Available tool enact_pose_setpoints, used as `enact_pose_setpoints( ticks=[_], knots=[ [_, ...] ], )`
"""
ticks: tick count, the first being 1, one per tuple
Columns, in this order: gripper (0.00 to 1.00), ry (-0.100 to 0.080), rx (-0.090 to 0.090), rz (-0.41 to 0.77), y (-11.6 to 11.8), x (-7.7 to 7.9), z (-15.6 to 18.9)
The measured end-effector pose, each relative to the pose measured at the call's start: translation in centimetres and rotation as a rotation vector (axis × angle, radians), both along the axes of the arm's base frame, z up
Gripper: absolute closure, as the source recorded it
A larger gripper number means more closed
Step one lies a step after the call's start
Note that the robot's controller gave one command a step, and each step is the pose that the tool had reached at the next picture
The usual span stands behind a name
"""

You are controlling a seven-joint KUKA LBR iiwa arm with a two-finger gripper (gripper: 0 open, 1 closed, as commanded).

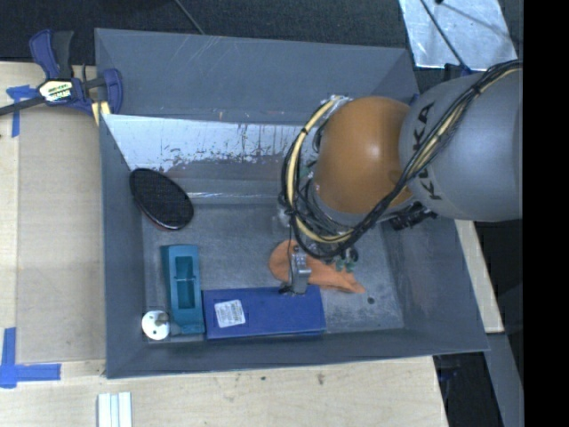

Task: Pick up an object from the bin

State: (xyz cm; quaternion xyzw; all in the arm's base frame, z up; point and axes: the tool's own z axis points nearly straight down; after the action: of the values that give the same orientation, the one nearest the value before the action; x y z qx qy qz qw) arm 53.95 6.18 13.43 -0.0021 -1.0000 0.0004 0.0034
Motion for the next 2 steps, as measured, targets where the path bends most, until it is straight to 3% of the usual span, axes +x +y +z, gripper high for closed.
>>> enact_pose_setpoints(
  ticks=[1, 2],
  knots=[
    [0.00, -0.018, 0.001, 0.080, -3.5, 1.2, 0.3],
    [1.00, -0.012, 0.001, -0.113, -5.3, 0.7, -6.2]
  ],
)
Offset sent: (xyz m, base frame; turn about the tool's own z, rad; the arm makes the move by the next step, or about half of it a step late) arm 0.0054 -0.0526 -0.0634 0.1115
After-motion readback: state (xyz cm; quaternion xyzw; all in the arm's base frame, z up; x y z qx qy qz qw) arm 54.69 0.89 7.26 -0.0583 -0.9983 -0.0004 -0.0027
